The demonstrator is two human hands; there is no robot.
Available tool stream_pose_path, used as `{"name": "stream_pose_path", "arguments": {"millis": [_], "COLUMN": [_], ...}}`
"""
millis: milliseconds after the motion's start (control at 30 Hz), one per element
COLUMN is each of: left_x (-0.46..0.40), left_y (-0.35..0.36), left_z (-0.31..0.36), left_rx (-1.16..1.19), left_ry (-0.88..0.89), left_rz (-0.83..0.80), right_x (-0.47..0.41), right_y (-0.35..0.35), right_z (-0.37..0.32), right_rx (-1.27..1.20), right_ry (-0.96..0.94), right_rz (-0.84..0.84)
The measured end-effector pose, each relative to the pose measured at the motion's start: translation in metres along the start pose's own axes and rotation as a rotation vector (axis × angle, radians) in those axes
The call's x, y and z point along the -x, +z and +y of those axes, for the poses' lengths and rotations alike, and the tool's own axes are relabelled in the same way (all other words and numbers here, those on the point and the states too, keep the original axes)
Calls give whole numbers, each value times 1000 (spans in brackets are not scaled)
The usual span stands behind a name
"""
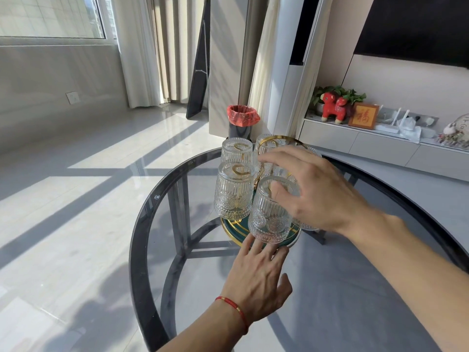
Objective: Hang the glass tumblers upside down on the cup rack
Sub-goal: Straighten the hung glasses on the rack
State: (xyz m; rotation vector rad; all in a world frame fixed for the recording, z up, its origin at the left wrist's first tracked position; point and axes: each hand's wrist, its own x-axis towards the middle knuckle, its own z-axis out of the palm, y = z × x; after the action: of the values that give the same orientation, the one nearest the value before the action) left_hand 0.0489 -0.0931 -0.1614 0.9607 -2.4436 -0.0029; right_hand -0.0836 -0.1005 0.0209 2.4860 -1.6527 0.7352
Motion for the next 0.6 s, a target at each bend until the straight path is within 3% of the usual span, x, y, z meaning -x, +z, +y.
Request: {"name": "stream_pose_path", "arguments": {"millis": [100,167,233,400,600], "left_x": [0,0,0,0,0], "left_y": [0,-1,-3,-7,-8], "left_z": [0,0,1,3,4], "left_rx": [-5,-14,-24,-20,-18], "left_ry": [4,4,1,15,16], "left_rz": [-7,-23,-45,-56,-38], "right_x": [25,41,52,61,61], "right_y": [1,7,15,30,30], "right_z": [7,7,4,-8,-8], "right_rx": [-70,-45,-17,106,45], "right_ry": [50,81,108,137,123], "right_rz": [229,290,274,43,134]}}
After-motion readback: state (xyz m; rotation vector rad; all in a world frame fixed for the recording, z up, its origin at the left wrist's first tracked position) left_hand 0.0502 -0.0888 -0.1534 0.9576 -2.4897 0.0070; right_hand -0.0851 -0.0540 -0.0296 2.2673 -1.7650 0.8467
